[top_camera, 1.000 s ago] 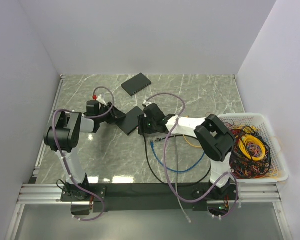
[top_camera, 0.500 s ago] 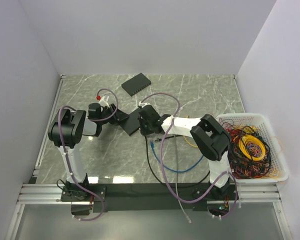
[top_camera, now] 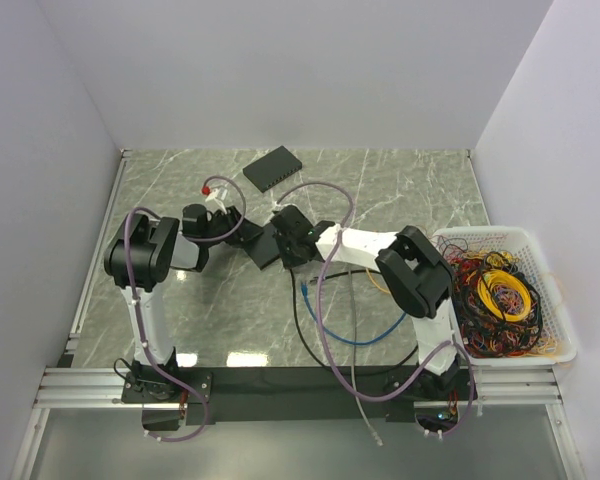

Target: Insert the plug into the switch port

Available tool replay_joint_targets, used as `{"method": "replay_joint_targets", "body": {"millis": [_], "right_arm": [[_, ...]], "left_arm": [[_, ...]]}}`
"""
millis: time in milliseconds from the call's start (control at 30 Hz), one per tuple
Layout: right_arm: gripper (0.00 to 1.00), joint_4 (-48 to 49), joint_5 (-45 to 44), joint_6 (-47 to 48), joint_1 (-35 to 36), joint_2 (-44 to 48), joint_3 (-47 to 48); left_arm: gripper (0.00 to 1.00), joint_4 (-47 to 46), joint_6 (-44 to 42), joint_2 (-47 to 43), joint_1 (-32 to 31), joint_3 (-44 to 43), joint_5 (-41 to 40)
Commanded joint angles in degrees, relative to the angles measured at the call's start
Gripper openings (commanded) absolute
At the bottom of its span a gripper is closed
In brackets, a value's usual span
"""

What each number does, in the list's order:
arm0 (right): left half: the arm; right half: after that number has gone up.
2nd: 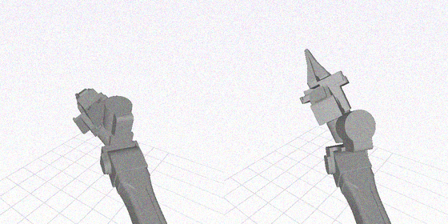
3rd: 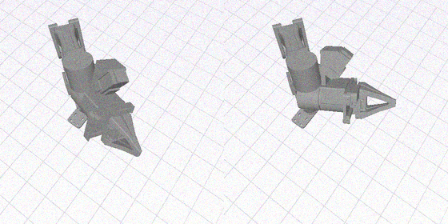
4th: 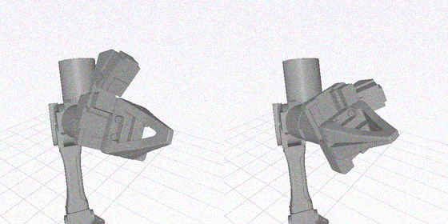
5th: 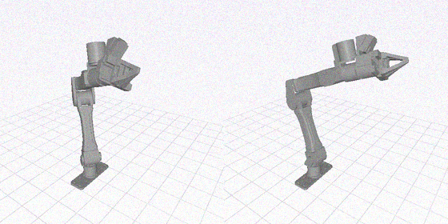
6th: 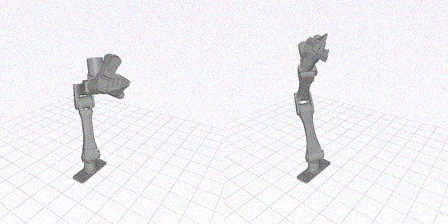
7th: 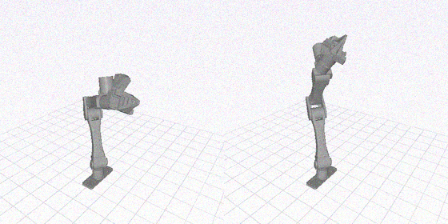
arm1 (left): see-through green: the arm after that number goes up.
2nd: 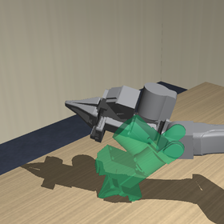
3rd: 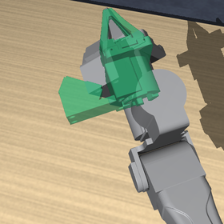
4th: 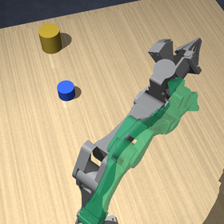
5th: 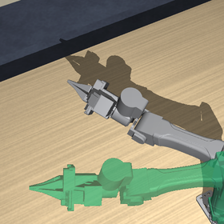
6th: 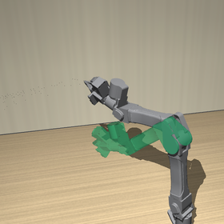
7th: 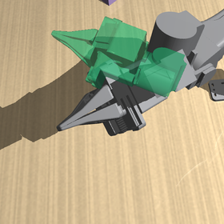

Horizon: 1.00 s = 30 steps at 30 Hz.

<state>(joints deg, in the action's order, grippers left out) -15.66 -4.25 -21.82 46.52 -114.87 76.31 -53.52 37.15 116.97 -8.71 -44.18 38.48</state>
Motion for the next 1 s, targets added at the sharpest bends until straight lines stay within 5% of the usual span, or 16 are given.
{"method": "replay_joint_targets", "body": {"millis": [0,533,767,967], "right_arm": [[0.0,5.12,-1.64,-0.32,0.5,-4.13,4.72],[0.0,2.04,-4.01,1.26,0.24,-10.9,16.76],[0.4,4.67,-4.19,1.7,0.32,-5.37,7.81],[0.54,5.11,-5.15,0.82,0.67,1.04,0.87]], "left_arm": [[0.38,1.84,0.39,2.03,-5.44,-0.81,10.56],[0.38,6.59,0.73,1.6,-5.27,-1.87,4.51],[0.47,11.23,4.07,-2.0,-1.31,-1.69,-4.27],[0.55,16.86,4.43,-5.78,-0.52,-2.84,-13.95]]}}
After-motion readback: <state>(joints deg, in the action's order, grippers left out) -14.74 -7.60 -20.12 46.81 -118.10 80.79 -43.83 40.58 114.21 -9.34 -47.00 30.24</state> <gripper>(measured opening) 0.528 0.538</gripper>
